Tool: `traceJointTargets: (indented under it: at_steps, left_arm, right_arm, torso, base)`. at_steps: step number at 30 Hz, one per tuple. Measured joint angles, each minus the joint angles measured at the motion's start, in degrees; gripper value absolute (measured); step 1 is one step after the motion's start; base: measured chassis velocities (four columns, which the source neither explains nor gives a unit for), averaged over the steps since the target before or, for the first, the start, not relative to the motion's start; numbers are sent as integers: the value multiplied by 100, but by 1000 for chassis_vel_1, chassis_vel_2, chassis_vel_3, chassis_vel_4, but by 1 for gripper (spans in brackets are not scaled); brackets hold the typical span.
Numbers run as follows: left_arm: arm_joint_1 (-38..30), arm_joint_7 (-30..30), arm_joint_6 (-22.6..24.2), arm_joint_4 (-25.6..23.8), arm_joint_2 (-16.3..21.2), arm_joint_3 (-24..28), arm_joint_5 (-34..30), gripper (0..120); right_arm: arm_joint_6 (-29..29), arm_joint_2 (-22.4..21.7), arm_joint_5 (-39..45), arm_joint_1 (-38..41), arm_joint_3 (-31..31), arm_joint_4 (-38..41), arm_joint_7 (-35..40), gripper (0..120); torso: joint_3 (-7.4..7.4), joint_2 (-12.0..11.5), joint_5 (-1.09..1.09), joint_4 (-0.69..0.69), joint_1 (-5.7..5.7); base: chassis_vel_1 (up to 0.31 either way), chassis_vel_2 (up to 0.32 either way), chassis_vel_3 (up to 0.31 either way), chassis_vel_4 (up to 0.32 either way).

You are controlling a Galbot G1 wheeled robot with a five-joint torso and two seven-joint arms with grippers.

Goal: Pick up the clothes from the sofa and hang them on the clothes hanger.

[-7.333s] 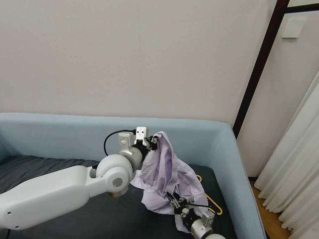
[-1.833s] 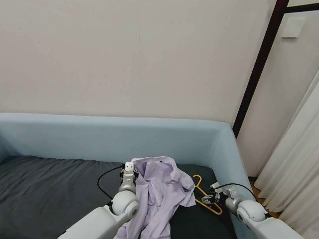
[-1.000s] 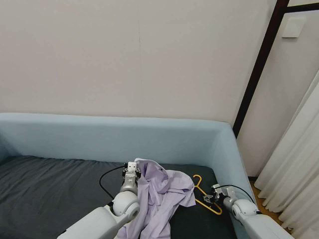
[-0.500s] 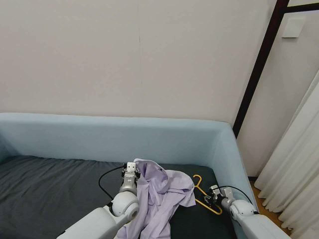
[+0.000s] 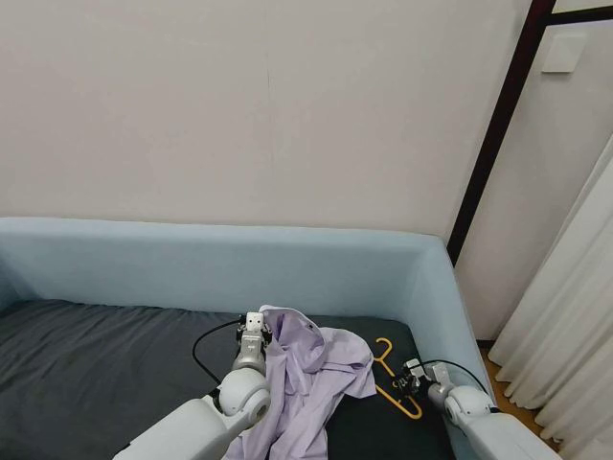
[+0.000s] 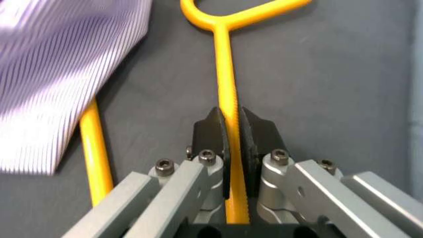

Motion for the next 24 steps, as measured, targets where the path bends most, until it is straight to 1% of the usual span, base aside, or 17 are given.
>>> traceJointTargets:
  at_steps: [7,9,12,13,14,18,19,22,23,24]
  left_arm:
    - [31,15,-20,0,58,-5,0,0]
    - [57,25,-22,-31,95,-22,-1,0]
    - [98,36,-36,-46,168,-56,-4,0]
    - [98,36,-36,-46,168,-56,-4,0]
    - [112,39,-42,-46,195,-61,-5,0]
    - [138,51,-44,-68,259,-81,-55,0]
    - [138,51,-44,-68,259,-81,-55,0]
    - [85,68,-22,-131,311,-61,-175,0]
    - [60,75,-12,-147,331,-47,-193,0]
    - [60,75,-12,-147,331,-47,-193,0]
  right_arm:
    - [-67,-124,406,18,212,366,436,4]
    - [-23,-184,566,78,248,509,774,4]
    - [-20,-331,757,54,265,1045,1163,4]
    - [-20,-331,757,54,265,1045,1163,4]
    - [1,-392,758,30,273,1278,1296,4]
    - [146,-642,458,-152,349,2052,1731,4]
    - [146,-642,458,-152,349,2052,1731,4]
    - [273,-1032,103,-548,373,2912,1942,4]
    - [311,-1115,13,-650,382,3089,2003,4]
    - [311,-1115,13,-650,382,3089,2003,4]
  torso:
    - [0,0,-1,0,0]
    - [0,0,-1,0,0]
    - [0,0,-1,0,0]
    - [0,0,-1,0,0]
    - [0,0,-2,1,0]
    - [0,0,-1,3,0]
    - [0,0,-1,3,0]
    - [0,0,-2,-1,0]
    - [-1,0,-2,-2,0]
    - [-1,0,-2,-2,0]
  base:
    - [0,0,0,0]
    - [0,0,0,0]
    - [0,0,0,0]
    - [0,0,0,0]
    - [0,0,0,0]
    - [0,0,0,0]
    - [0,0,0,0]
    - [0,0,0,0]
    - [0,0,0,0]
    - [0,0,0,0]
